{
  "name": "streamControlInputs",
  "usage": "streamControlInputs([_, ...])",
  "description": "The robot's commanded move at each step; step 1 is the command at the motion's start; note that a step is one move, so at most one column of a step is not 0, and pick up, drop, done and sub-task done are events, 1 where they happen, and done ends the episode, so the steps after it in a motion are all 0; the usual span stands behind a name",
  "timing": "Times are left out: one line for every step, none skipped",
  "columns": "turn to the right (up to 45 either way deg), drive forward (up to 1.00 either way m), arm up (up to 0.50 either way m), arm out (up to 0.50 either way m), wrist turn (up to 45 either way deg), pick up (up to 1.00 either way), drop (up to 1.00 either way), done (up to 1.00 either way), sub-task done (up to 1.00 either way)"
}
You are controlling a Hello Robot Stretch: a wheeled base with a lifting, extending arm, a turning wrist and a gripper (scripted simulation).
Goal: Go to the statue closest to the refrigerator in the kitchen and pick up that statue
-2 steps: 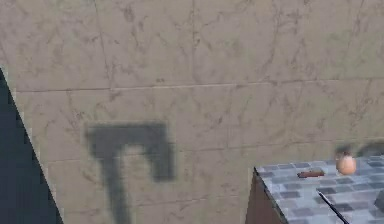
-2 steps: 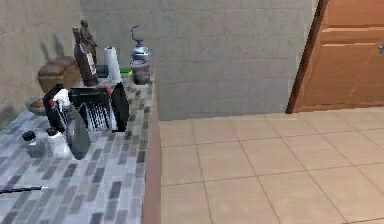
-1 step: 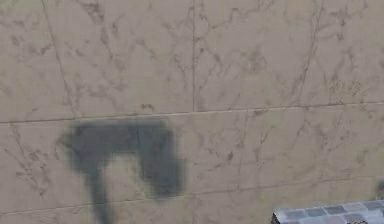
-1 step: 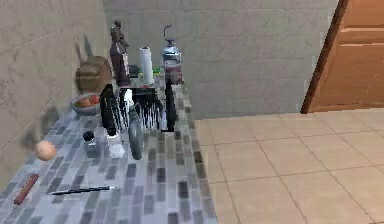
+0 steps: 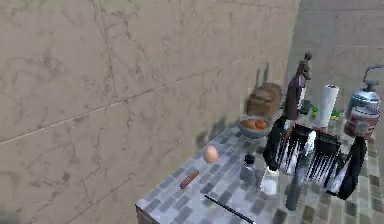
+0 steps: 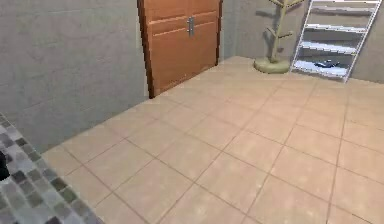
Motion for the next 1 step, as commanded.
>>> streamControlInputs([45.0, 0.00, 0.00, 0.00, 0.0, 0.00, 0.00, 0.00, 0.00])
